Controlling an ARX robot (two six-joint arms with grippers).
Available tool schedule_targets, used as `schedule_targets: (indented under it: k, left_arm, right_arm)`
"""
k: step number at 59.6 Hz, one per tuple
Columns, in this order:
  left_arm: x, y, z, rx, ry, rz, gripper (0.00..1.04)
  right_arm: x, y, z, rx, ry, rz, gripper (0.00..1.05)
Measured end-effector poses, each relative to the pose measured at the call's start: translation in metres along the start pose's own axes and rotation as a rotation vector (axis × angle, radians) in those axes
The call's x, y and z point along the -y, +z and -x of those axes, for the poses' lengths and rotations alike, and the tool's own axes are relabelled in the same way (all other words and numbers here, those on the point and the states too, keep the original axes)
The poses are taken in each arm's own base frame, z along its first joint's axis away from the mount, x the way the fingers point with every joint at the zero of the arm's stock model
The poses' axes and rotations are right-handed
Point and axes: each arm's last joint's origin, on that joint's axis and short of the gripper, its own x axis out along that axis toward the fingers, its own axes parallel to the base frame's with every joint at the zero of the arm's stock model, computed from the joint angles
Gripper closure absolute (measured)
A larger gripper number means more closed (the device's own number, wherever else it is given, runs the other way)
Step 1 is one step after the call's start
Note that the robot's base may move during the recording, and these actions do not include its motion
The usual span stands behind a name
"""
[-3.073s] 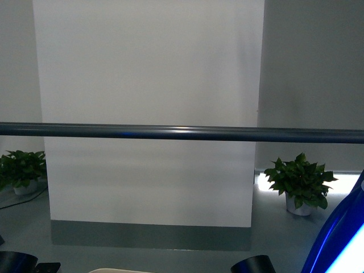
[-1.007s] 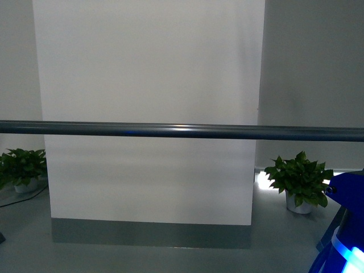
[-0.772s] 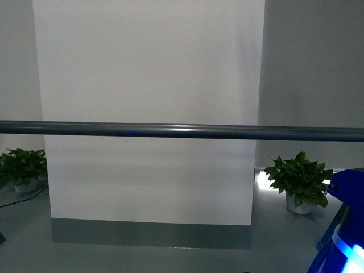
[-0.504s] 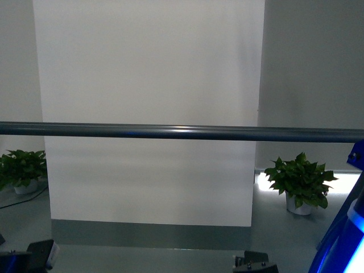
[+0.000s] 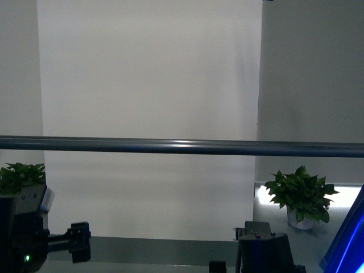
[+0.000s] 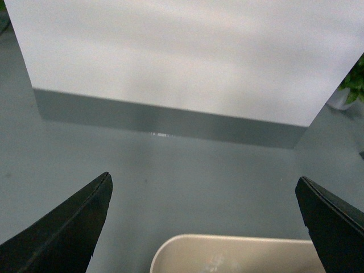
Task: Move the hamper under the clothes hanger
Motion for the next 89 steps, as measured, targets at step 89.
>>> schedule_targets:
  k: [89]
  left_arm:
    - [0.019, 0.088, 0.118, 0.125, 0.031, -0.091, 0.41]
  right_arm:
    - [0.056, 0.117, 0.147, 0.295, 0.085, 0.085, 0.42]
